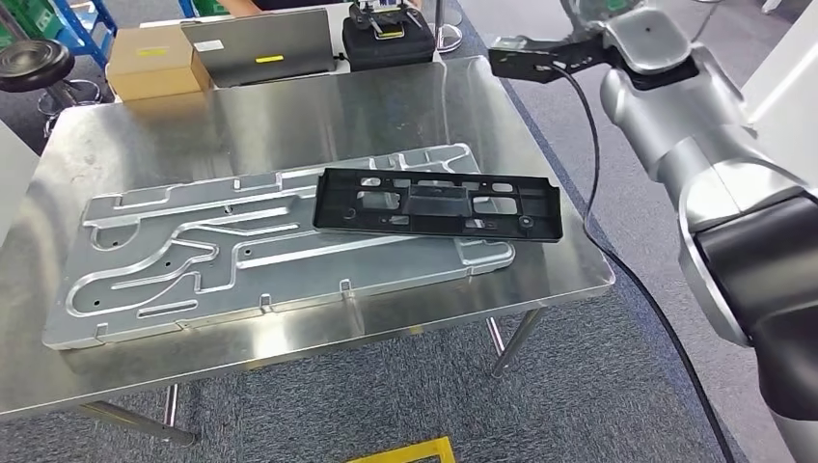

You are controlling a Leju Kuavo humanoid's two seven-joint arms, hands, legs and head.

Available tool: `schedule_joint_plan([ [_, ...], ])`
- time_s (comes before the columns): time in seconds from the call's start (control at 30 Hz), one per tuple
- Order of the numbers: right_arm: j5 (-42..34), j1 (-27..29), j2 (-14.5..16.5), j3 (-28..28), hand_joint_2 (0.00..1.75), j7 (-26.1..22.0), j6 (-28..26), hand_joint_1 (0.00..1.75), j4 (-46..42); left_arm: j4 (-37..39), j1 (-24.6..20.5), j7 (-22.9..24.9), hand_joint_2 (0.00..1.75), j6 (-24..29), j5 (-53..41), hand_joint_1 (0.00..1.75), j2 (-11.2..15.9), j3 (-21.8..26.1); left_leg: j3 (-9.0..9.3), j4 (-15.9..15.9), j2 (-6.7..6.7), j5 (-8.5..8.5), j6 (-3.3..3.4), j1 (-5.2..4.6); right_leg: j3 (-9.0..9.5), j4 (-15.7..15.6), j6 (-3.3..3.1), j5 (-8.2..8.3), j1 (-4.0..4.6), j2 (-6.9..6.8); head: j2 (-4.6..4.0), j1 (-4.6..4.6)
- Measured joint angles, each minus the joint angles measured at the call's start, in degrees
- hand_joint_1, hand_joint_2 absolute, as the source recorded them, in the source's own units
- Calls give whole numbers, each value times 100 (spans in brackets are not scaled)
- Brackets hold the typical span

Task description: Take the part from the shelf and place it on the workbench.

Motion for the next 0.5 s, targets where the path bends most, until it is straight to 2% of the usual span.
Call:
schedule_joint_plan([
  [0.07, -42, 114, -293, -111, 0, 34, -141, 0, 3, 0, -2, 17, 0, 8, -5, 0, 14, 7, 364, -727, -1, 349, 18, 9, -9, 44, 32, -17, -10, -1, 0, 0],
  [0.13, -81, 193, -603, -238, 0, 45, -281, 0, 3, 0, -8, 37, 0, 12, -22, 0, 23, 7, 658, -1326, -9, 548, 67, 1, -41, 95, 99, -28, 0, -1, 0, -1],
  [0.27, -204, 403, -1079, -483, 0, -8, -550, 0, -3, 0, -15, 61, 0, 42, -30, 0, 27, 5, 665, -1443, -12, 627, 213, -29, -82, 88, 252, 17, -10, 5, 0, 1],
  [0.3, -216, 451, -1166, -526, 0, -12, -586, 0, -4, 0, -24, 61, 0, 53, -26, 0, 27, 5, 648, -1471, -5, 667, 256, -22, -116, 155, 284, -64, -22, 12, 0, 2],
  [0.33, -217, 492, -1247, -561, 0, 5, -636, 0, -7, 0, -34, 58, 0, 65, -20, 0, 28, 5, 623, -1498, 3, 712, 294, -14, -185, 318, 313, -217, -33, 19, 0, 2],
  [0.37, -212, 540, -1324, -592, 0, 37, -699, 0, -10, 0, -43, 53, 0, 76, -10, 0, 27, 5, 586, -1516, 8, 755, 321, -11, -297, 607, 343, -444, -43, 27, 0, 2],
  [0.43, -210, 690, -1495, -667, 0, 128, -911, 0, -14, 0, -52, 43, 0, 92, 11, 0, 26, 5, 489, -1521, 7, 831, 344, -17, -561, 1388, 392, -904, -49, 34, 0, 2],
  [0.47, -232, 800, -1581, -715, 0, 155, -1038, 0, -14, 0, -50, 40, 0, 99, 24, 0, 25, 5, 439, -1519, 3, 869, 348, -18, -630, 1668, 405, -1028, -51, 35, 0, 2],
  [0.5, -265, 917, -1666, -771, 0, 170, -1167, 0, -14, 0, -48, 39, 0, 105, 34, 0, 24, 6, 391, -1517, -3, 907, 347, -19, -603, 1750, 407, -1047, -53, 36, 0, 2],
])
